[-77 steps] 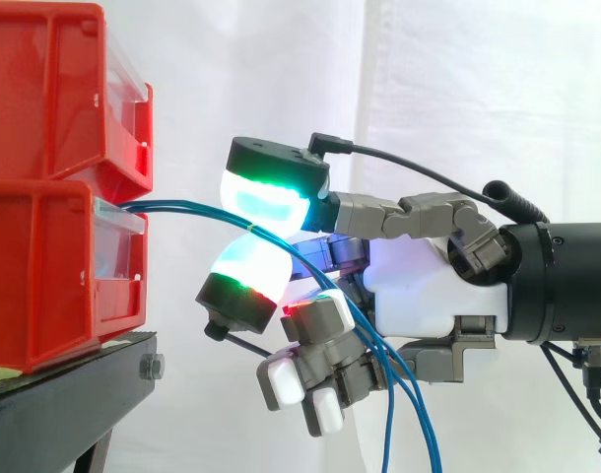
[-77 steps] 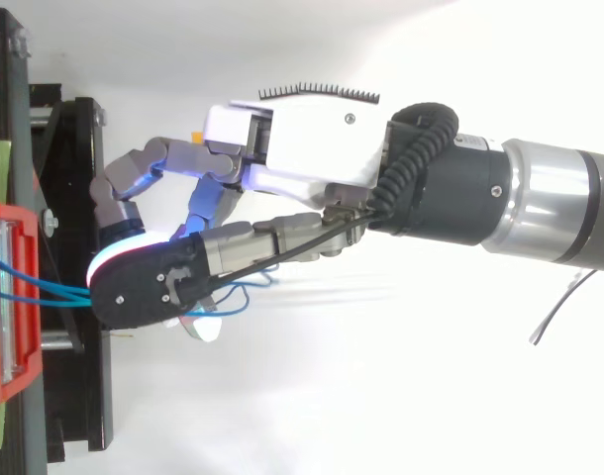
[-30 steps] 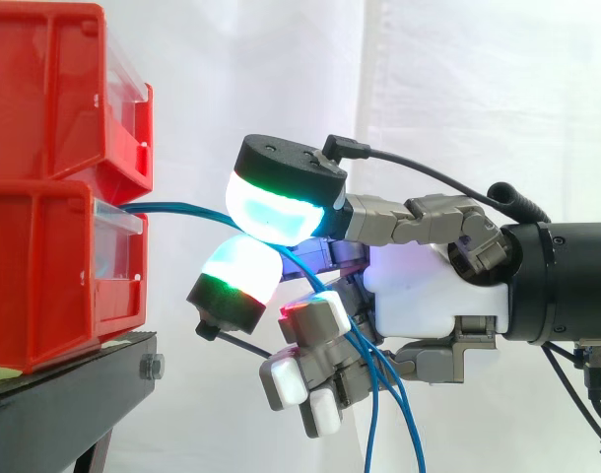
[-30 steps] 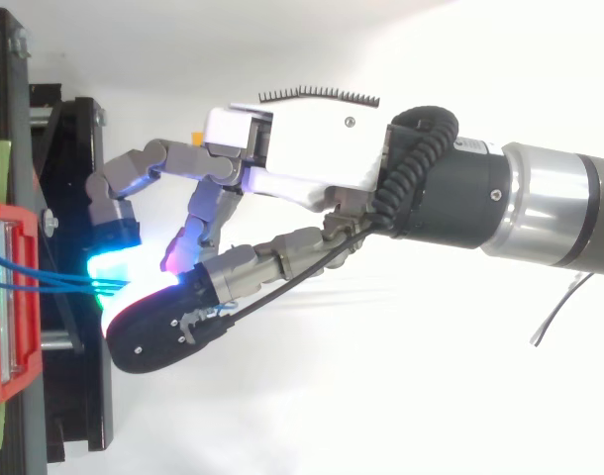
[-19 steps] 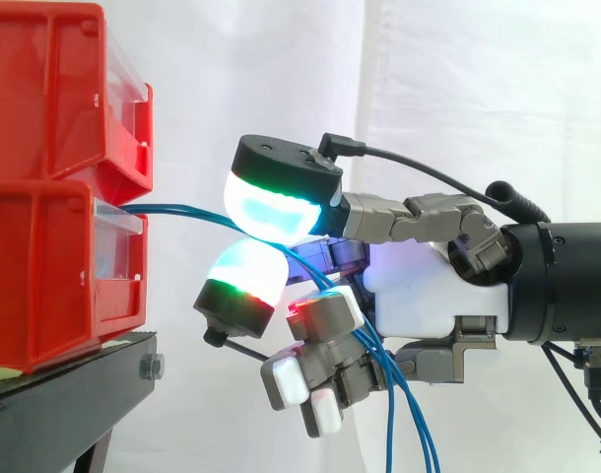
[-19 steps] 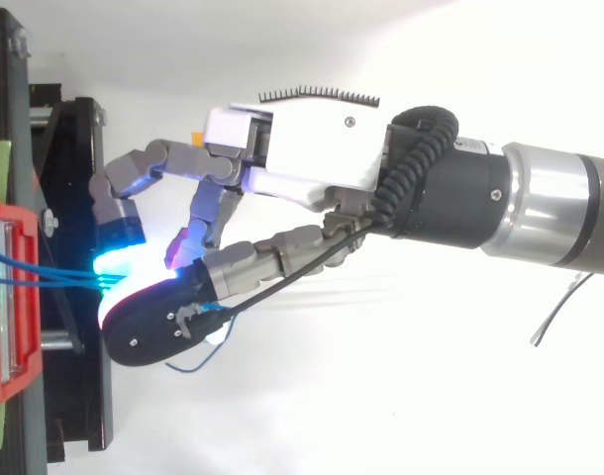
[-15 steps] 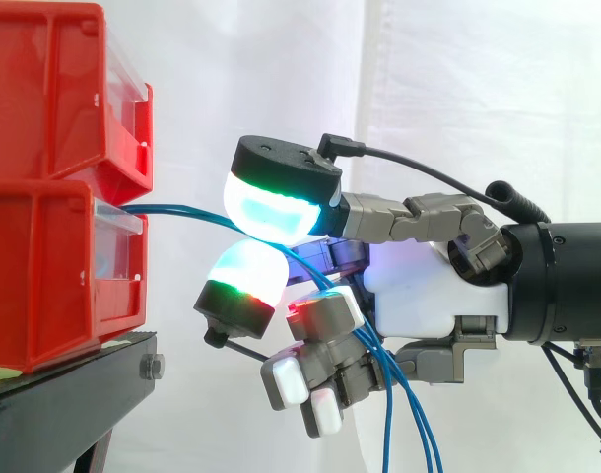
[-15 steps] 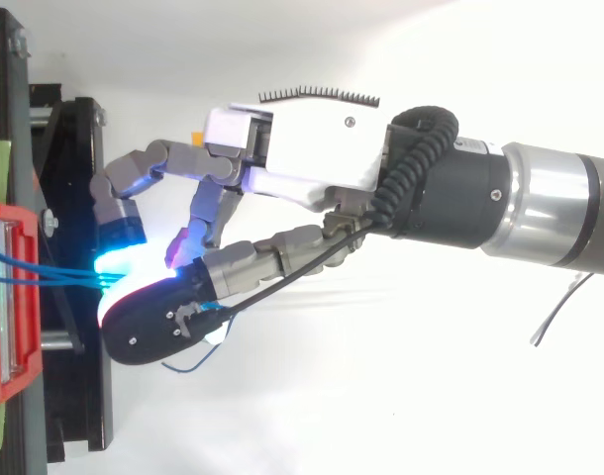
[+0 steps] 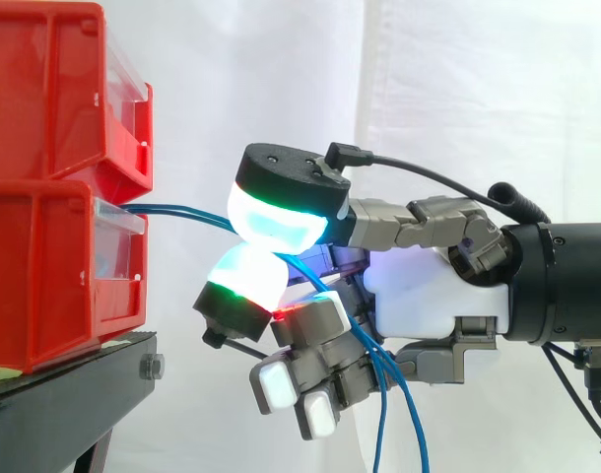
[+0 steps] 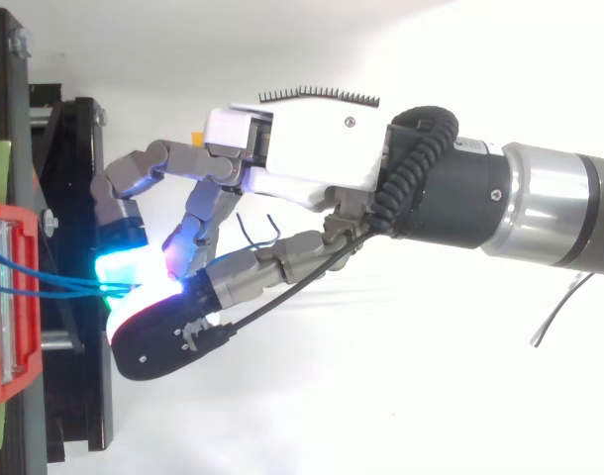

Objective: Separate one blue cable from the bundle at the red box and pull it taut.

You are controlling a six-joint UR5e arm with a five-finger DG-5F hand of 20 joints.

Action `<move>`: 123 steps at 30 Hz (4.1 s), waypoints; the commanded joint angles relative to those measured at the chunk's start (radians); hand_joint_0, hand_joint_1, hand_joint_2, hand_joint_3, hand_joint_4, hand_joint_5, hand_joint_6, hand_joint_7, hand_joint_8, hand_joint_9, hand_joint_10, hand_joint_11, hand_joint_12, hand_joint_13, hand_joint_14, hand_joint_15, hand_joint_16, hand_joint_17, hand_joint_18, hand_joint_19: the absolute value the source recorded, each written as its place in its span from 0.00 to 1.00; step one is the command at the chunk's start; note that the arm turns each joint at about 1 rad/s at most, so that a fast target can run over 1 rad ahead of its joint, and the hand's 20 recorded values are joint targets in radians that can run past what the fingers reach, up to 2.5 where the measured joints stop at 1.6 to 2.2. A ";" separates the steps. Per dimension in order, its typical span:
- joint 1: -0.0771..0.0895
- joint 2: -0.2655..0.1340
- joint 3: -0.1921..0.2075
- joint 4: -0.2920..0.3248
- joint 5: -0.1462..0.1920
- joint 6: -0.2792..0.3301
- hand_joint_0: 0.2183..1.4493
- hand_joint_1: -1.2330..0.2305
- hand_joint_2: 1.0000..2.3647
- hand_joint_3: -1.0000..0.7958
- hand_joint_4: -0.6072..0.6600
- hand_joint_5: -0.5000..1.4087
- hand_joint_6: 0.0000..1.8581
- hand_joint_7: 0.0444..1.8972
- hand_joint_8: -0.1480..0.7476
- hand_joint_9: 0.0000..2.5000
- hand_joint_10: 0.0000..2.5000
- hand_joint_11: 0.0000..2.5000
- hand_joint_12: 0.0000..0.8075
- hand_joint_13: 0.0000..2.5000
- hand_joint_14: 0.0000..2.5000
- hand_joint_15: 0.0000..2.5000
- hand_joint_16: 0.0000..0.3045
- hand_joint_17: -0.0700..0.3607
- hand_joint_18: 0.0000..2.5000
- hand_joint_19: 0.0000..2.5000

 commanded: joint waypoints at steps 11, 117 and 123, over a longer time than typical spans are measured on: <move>0.000 0.000 0.001 0.000 0.000 0.000 0.45 0.22 0.00 0.28 0.46 0.18 0.49 0.84 0.57 0.52 0.01 0.50 0.46 0.41 0.01 0.22 0.15 0.39 0.38 0.24; 0.006 0.000 -0.001 0.000 0.002 0.000 0.30 0.56 0.00 0.28 0.41 0.26 0.40 0.76 0.37 0.68 0.01 0.36 0.43 0.50 0.01 0.22 0.13 0.37 0.44 0.28; 0.005 0.000 -0.001 0.000 0.002 0.000 0.29 0.60 0.00 0.28 0.44 0.26 0.39 0.77 0.39 0.69 0.01 0.37 0.42 0.50 0.01 0.22 0.14 0.38 0.44 0.28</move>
